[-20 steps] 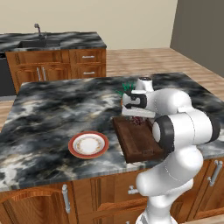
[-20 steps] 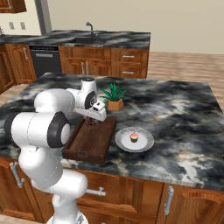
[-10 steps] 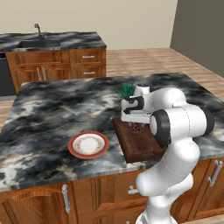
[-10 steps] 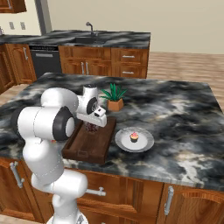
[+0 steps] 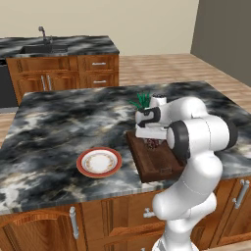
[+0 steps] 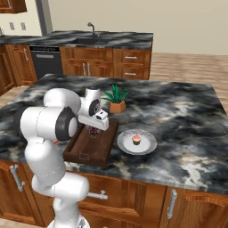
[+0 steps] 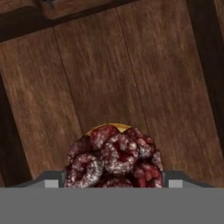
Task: Move the dessert items from the plates to the tray.
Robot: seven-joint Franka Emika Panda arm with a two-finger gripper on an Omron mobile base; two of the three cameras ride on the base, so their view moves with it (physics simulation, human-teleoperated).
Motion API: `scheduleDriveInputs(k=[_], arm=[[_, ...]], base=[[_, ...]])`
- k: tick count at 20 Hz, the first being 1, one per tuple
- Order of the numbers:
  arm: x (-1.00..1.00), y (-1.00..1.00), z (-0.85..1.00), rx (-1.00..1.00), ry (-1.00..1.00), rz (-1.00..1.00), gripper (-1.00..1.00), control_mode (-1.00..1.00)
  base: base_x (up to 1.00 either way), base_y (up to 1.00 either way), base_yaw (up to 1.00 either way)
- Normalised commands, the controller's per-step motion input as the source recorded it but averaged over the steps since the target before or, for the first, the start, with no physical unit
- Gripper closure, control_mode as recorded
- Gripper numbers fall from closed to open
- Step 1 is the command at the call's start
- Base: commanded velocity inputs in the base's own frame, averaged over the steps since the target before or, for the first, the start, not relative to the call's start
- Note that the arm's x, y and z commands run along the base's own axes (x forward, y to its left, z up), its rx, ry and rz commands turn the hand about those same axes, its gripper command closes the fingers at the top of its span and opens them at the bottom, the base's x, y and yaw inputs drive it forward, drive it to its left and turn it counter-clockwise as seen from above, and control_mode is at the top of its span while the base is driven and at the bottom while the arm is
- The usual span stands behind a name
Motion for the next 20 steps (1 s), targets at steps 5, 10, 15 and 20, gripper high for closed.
scheduleDriveInputs(k=[5,10,15,20], arm=[[0.0,0.0,0.0,0.0,0.05,0.0,-1.0,-1.0],[0.0,-0.01,0.01,0.0,0.0,0.0,-1.0,-1.0],[-0.23,-0.11,0.35,0.0,-0.16,0.0,-1.0,-1.0],[-0.52,-0.23,0.34,0.0,-0.13,0.0,-1.0,-1.0]], base=[[0.0,0.0,0.0],[0.0,0.0,0.0],[0.0,0.0,0.0],[0.0,0.0,0.0]])
